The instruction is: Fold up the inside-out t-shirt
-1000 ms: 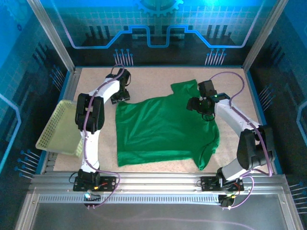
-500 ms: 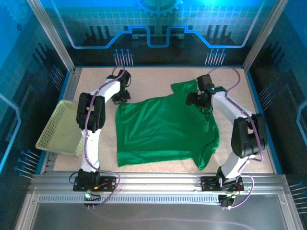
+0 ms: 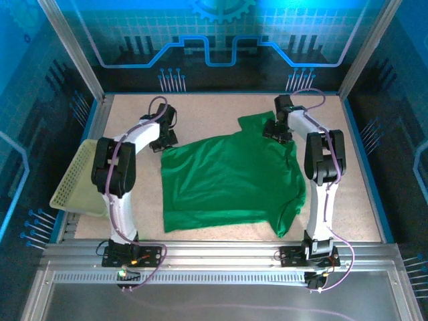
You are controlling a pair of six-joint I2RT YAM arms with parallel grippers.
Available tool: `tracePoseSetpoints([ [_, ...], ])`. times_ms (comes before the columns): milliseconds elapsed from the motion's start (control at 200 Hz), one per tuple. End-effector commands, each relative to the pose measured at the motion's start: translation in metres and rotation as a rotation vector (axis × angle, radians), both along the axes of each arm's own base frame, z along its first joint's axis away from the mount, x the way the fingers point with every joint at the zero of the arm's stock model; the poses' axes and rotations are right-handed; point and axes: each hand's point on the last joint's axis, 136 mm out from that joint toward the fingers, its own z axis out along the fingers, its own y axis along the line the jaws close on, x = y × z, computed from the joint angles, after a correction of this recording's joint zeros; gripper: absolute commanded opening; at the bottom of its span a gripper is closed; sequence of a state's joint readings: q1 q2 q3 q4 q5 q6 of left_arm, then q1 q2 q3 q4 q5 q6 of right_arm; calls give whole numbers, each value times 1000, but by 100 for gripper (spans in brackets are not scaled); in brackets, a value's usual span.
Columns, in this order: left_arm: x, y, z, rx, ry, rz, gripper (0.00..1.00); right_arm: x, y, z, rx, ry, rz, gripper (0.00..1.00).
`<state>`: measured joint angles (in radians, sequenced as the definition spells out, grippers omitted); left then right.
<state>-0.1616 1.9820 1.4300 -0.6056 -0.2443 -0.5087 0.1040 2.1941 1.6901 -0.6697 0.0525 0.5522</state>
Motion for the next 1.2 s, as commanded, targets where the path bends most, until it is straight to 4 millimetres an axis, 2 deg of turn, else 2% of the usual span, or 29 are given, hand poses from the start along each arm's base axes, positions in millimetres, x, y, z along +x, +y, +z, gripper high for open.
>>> tracePoseSetpoints([
  [0,1,3,26,-46,-106,53,0,-31,-20,-11,-7,90,-106,51],
  [120,-13,9,33,-59,-143,90,0,-70,-33,-15,30,93,-192,43],
  [310,-32,12,37,-82,-169,113,0,-135,-31,-9,39,68,-219,43],
  [410,-40,8,32,-107,-161,94,0,-142,-27,10,62,10,-175,47],
  [475,-43,6,26,-115,-144,84,0,-132,-32,33,23,-46,-142,51],
  [575,-45,5,20,-114,-125,76,0,-100,-40,72,-46,-135,-90,56],
  [705,-46,3,17,-129,-119,76,0,-48,-42,90,-66,-153,-46,57],
  [800,-45,1,18,-139,-120,73,0,-19,-44,72,-74,-96,-34,57],
  [925,-45,0,19,-140,-119,67,0,6,-44,45,-79,-39,-12,56],
  [1031,-44,-1,18,-144,-117,63,0,17,-46,22,-84,4,2,54],
  [1196,-44,-3,15,-152,-110,63,0,23,-53,0,-93,41,5,50],
])
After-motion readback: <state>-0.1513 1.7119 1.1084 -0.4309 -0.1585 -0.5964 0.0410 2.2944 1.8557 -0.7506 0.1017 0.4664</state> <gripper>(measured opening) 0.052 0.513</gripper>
